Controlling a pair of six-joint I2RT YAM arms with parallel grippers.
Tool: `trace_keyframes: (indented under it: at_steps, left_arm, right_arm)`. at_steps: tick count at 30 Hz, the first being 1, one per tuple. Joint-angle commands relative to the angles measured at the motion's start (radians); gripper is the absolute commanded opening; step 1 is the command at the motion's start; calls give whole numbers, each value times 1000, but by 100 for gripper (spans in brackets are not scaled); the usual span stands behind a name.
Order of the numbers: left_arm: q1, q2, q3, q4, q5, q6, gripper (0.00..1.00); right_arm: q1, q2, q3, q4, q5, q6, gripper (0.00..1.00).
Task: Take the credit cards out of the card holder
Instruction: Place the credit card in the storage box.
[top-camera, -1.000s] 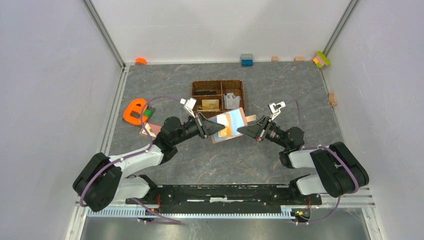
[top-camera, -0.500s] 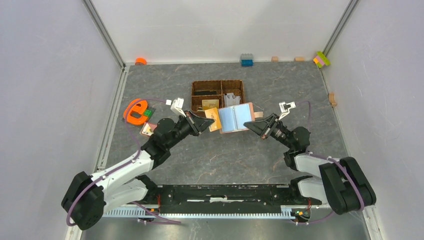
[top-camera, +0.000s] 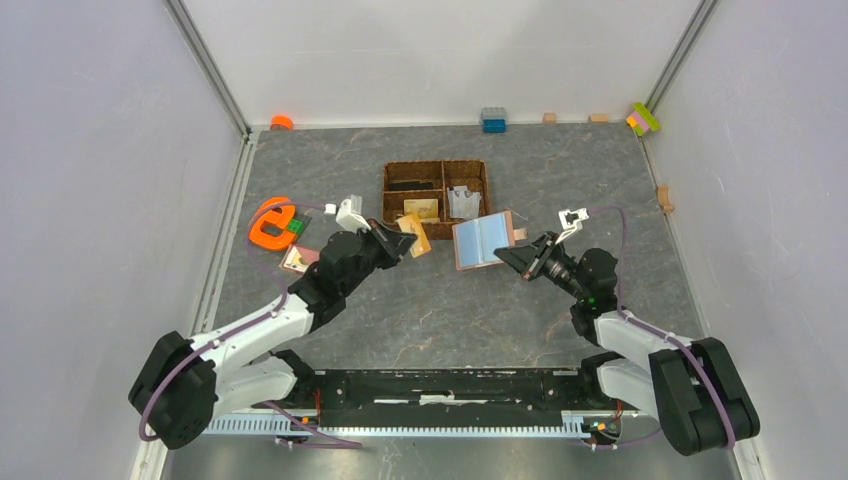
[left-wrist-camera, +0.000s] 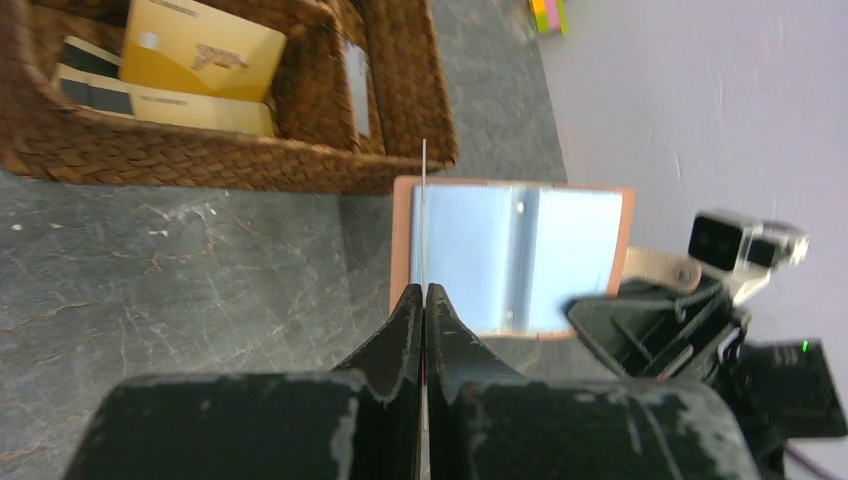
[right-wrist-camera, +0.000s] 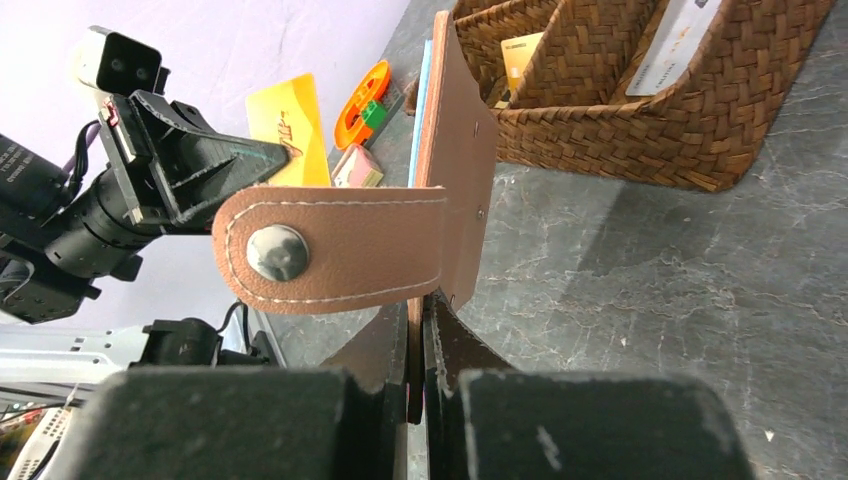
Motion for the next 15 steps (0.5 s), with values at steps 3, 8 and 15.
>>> trace_keyframes:
  at_steps: [3, 8, 15]
  left_arm:
    - [-11, 30, 104, -126, -301, -356, 2]
    - [-52, 165, 210, -281, -419, -646, 2]
    - [-131, 328, 447, -593, -651, -797, 2]
  right_arm:
    - [-12, -40, 21, 11, 29, -29, 1]
    - [-18, -55, 16, -8, 46, -39, 0]
    - [-28, -69, 10, -15, 55, -36, 0]
